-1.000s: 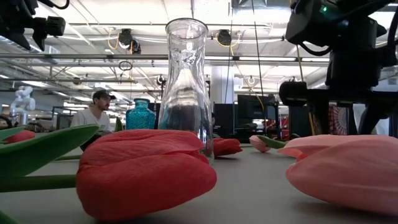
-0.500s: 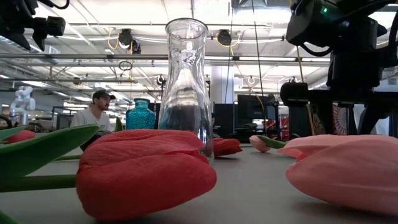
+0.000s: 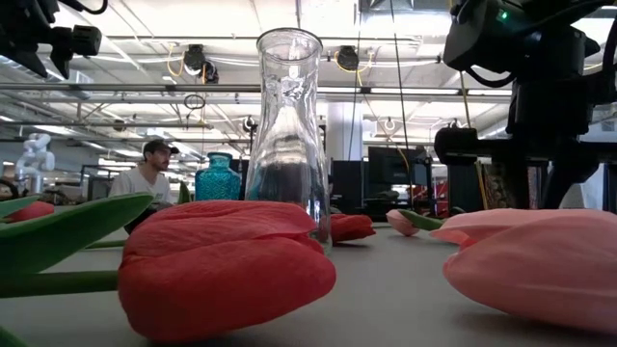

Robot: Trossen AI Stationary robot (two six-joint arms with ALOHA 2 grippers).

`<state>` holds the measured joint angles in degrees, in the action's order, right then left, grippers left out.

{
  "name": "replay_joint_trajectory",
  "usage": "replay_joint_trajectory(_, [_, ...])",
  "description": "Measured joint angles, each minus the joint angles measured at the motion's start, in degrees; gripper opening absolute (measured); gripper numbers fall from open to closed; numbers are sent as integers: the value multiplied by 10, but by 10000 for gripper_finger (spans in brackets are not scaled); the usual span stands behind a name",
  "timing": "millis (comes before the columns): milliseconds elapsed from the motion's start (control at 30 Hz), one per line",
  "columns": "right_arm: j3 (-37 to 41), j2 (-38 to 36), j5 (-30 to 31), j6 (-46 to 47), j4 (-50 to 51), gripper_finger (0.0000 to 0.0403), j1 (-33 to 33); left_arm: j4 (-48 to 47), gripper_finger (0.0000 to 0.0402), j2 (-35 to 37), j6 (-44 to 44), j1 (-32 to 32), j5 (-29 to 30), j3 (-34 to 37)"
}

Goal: Sort flowers into vase by color
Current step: Put the black flower into the right transparent vase

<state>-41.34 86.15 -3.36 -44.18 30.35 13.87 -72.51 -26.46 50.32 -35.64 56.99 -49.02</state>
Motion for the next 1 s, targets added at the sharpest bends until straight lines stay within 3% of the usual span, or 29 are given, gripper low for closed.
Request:
replay_joint_trajectory(100, [0,0,-2,2,1,6,0,0,157,0,0,0,0,0])
replay_joint_trajectory(600, [-4,-9,-10,0,3,1,0,0,157,0,0,0,0,0])
replay_joint_trajectory(1000, [-7,-86,-6,27,3,0,0,0,157,0,0,0,0,0])
